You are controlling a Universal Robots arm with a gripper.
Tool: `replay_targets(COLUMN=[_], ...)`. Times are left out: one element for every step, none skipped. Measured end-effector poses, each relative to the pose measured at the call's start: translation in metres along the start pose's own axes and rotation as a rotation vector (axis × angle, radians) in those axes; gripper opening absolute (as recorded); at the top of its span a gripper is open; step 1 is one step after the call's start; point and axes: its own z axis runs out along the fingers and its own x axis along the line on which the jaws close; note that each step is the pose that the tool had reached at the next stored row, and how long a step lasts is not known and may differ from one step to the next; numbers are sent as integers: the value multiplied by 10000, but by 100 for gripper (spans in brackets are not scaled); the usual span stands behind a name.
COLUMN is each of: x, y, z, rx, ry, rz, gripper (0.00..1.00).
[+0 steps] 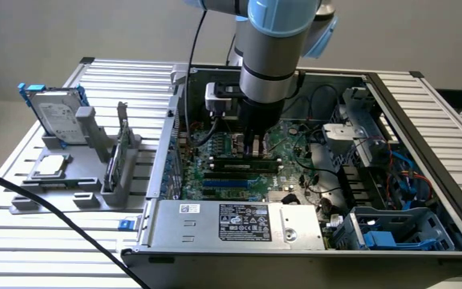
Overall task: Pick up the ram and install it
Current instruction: 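Press down the ram until it locks into place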
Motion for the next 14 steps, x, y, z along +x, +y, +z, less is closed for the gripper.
replay_targets(x=[-1, -1, -2, -2, -1, -1, -1, 0, 1, 2, 2, 2, 3, 3], y=[0, 0, 0, 0, -1, -1, -1, -1, -1, -1, -2, -2, -2, -2], z=[5, 11, 16, 22, 28, 35, 41, 48, 55, 64, 78, 86, 92, 93], rx=[0, 0, -1, -1, -1, -1, -2, -3, -5, -6, -4, -5, -6, -6], ry=[0, 0, 0, 0, 1, 0, 2, 6, 11, 13, 2, 7, 10, 9], rz=[-4, -7, -11, -14, -17, -20, -22, -24, -25, -27, -29, -31, -32, -33], gripper=[11, 11, 11, 11, 11, 11, 11, 11, 11, 11, 11, 11, 11, 11])
